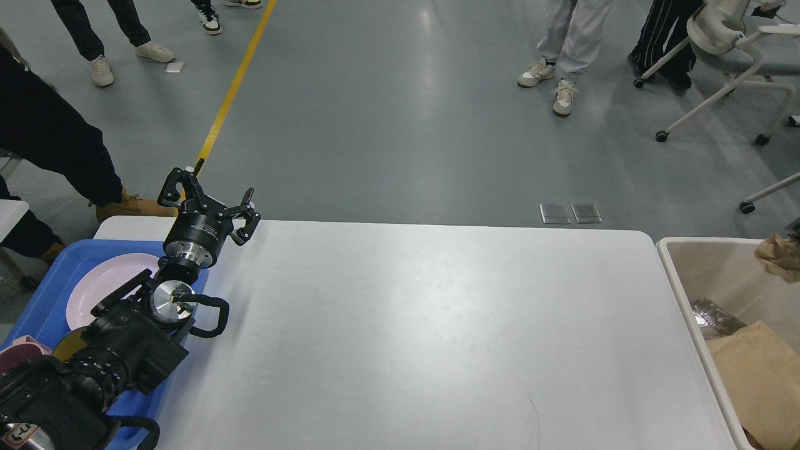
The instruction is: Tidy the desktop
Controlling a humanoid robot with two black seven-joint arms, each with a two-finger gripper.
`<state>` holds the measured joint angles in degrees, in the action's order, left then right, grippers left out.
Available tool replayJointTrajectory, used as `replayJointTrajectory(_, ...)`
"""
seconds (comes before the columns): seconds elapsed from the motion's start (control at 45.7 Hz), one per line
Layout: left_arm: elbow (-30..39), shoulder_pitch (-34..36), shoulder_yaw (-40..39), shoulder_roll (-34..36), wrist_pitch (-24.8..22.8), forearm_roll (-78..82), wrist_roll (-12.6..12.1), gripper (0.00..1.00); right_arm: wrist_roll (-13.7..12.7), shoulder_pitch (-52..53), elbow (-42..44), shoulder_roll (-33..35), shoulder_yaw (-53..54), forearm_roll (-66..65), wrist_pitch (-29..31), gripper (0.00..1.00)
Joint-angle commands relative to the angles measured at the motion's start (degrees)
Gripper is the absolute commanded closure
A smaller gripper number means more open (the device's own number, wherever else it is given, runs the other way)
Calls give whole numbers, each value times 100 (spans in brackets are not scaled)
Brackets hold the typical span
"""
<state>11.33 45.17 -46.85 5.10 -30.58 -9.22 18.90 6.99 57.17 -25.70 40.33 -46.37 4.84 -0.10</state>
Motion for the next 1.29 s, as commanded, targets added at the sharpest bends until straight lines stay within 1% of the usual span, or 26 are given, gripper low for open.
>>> replayJointTrajectory(0.0,0,-8,0,0,0,-1,0,3,4,-733,513,-227,575,-1,-104,0)
replayJointTrajectory(0.153,0,1,0,0,0,-1,0,3,4,-1156,1093,-588,839,-1,-139,0)
replayJointTrajectory(0.24,0,1,0,0,0,-1,0,3,-5,-1226,1129,-667,997,8,-218,0)
replayJointTrajectory(0.328,0,1,0,0,0,-1,0,3,48,-1226,1138,-676,1523,8,-227,0)
replayJointTrajectory(0.372,0,1,0,0,0,8,0,3,57,-1218,1129,-693,2015,8,-236,0)
replayJointTrajectory(0.525,0,-8,0,0,0,-1,0,3,92,-1174,1112,-895,4844,-1,-209,0)
replayJointTrajectory(0.634,0,1,0,0,0,-1,0,3,127,-1103,971,-1158,6181,-10,-157,0)
replayJointTrajectory(0.678,0,1,0,0,0,-1,0,3,258,-1059,822,-1325,6542,-10,-157,0)
replayJointTrajectory(0.721,0,1,0,0,0,-1,0,3,574,-1059,655,-1422,6850,-10,-165,0)
replayJointTrajectory(0.765,0,1,0,0,0,-1,0,3,1030,-1085,497,-1493,7149,-10,-165,0)
replayJointTrajectory(0.853,0,1,0,0,0,-1,0,3,2023,-1191,137,-1660,7562,-10,-157,0)
replayJointTrajectory(0.874,0,1,0,0,0,-1,0,3,2208,-1226,49,-1712,7633,-10,-148,0)
replayJointTrajectory(0.918,0,1,0,0,0,-1,0,3,2473,-1296,-83,-1809,7765,-18,-139,0)
replayJointTrajectory(0.962,0,1,0,0,0,-1,0,3,2535,-1349,-101,-1871,7870,-18,-130,0)
replayJointTrajectory(1.115,0,1,0,0,0,-1,0,3,2536,-1446,-93,-2275,7985,-18,-113,0)
replayJointTrajectory(1.268,0,-8,0,0,0,-1,0,3,2571,-1446,-101,-2425,8003,-18,-113,0)
